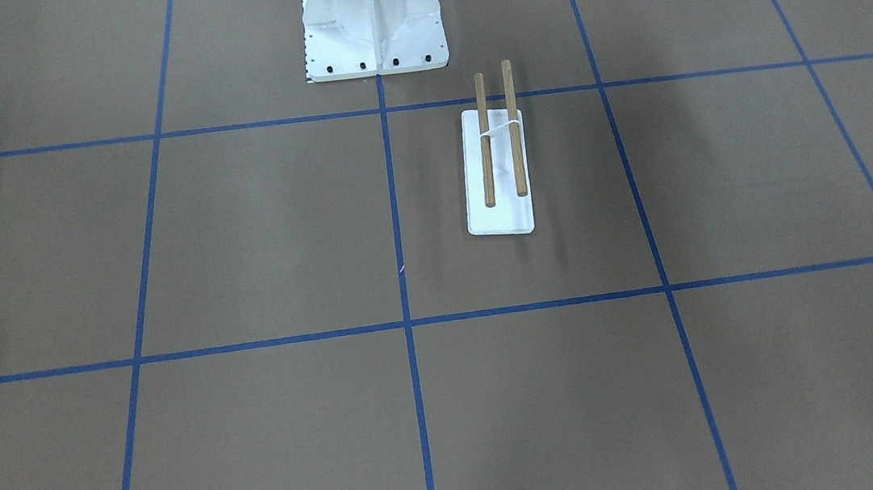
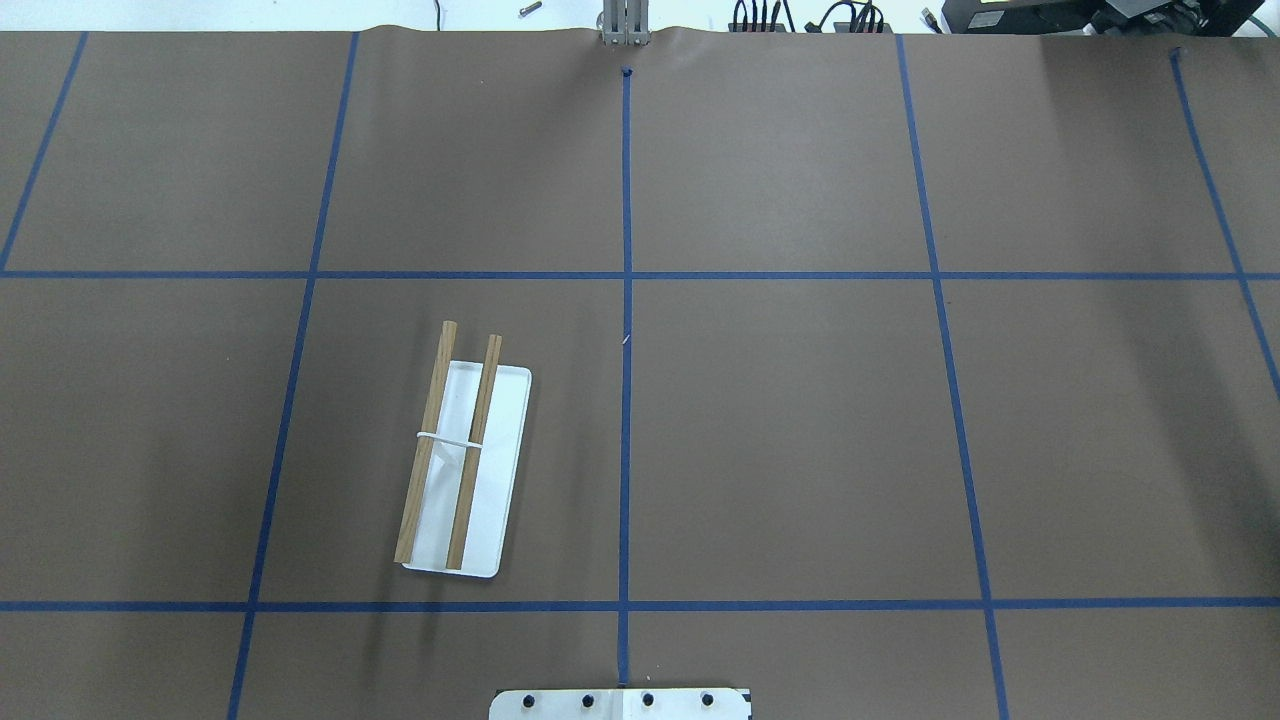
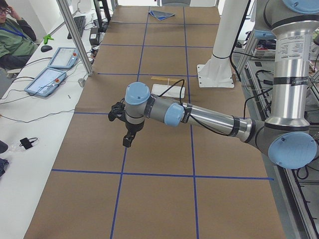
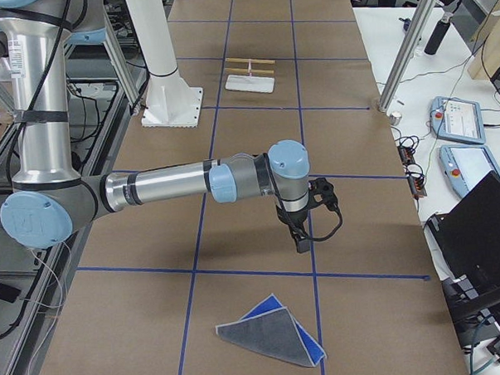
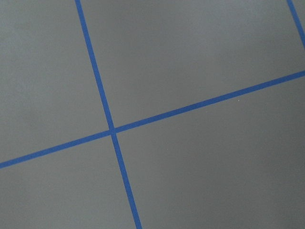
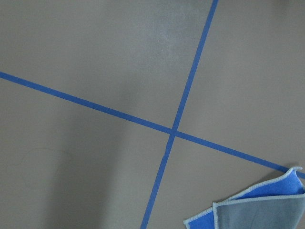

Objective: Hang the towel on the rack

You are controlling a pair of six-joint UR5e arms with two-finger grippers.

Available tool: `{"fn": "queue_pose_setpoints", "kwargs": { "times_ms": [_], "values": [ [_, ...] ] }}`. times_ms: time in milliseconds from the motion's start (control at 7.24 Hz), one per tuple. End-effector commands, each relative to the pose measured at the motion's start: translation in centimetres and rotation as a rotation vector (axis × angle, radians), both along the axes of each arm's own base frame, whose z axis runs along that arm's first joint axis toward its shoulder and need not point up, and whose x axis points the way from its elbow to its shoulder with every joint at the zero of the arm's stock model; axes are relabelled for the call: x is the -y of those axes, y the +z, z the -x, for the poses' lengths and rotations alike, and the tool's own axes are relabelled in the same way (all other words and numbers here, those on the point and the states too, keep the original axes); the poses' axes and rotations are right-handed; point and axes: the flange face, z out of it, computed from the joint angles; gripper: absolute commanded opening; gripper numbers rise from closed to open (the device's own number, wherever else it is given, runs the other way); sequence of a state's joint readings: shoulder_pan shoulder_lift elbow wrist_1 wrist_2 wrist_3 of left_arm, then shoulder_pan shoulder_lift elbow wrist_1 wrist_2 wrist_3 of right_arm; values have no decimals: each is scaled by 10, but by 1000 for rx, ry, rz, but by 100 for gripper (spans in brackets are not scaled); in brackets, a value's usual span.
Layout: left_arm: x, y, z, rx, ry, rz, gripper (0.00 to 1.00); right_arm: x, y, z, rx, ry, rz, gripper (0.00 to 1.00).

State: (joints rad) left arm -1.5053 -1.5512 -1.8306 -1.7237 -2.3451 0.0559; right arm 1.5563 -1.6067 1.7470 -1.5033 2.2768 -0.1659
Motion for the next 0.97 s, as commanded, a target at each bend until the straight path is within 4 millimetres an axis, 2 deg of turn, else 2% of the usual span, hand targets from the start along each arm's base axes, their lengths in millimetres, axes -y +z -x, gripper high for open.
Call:
{"fn": "queue_pose_setpoints", "kwargs": {
  "times_ms": [0, 276, 553, 829],
  "values": [
    [15, -6, -1, -34, -56, -74, 99, -5, 52, 2, 19, -13, 14, 100],
    [16, -1, -1, -39, -65, -93, 99, 2, 139, 4, 49, -18, -24, 100],
    [16, -1, -1, -40, -64, -91, 99, 20, 191, -3, 98, -22, 30, 100],
    [15, 0, -1, -41, -64, -91, 99, 36, 244, -39, 91, -28, 32, 100]
  ]
}}
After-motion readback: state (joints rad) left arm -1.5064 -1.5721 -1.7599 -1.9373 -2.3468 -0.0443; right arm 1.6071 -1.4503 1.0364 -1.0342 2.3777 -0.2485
